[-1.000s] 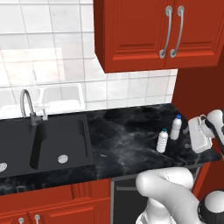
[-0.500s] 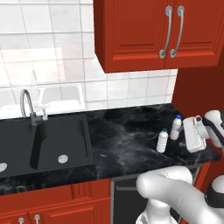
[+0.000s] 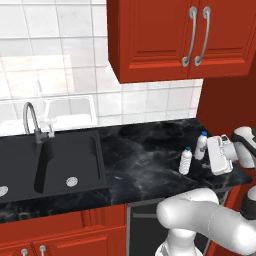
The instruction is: Take the bottled waters from the counter and place them in the freezer to freeze. Close the freezer door after placing the bottles.
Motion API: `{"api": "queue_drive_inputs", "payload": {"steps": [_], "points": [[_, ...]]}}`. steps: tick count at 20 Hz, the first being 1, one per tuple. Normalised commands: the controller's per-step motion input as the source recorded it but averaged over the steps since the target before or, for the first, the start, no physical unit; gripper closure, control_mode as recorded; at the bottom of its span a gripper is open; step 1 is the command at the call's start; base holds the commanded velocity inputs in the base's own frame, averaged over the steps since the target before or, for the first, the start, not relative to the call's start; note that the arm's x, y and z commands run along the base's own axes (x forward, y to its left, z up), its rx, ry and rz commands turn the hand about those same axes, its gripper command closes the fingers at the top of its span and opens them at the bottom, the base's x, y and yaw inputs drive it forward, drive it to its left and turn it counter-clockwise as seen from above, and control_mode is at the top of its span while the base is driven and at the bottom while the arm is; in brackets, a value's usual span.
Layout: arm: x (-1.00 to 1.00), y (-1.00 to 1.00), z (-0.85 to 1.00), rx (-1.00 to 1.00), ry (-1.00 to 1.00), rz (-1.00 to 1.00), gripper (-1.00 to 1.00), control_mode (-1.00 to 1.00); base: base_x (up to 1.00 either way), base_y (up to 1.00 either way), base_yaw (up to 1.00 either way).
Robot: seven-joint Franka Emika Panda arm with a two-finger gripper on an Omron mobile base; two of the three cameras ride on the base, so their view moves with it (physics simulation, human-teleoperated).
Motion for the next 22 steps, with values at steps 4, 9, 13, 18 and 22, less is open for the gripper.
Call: {"api": "queue_drive_inputs", "payload": {"steps": [4,9,13,18,22], "points": [[0.0,0.0,-0.05,0.0,0.0,0.0,-1.0,-1.0,0.0,0.0,0.0],[0.0,0.01,-0.02,0.0,0.0,0.0,-1.0,-1.0,0.0,0.0,0.0],[0.0,0.11,-0.03,0.0,0.0,0.0,-1.0,-1.0,0.0,0.0,0.0],[0.04,0.09,-0.03,0.0,0.0,0.0,-1.0,-1.0,0.0,0.0,0.0],[0.17,0.04,-0.01,0.0,0.0,0.0,-1.0,-1.0,0.0,0.0,0.0]]}}
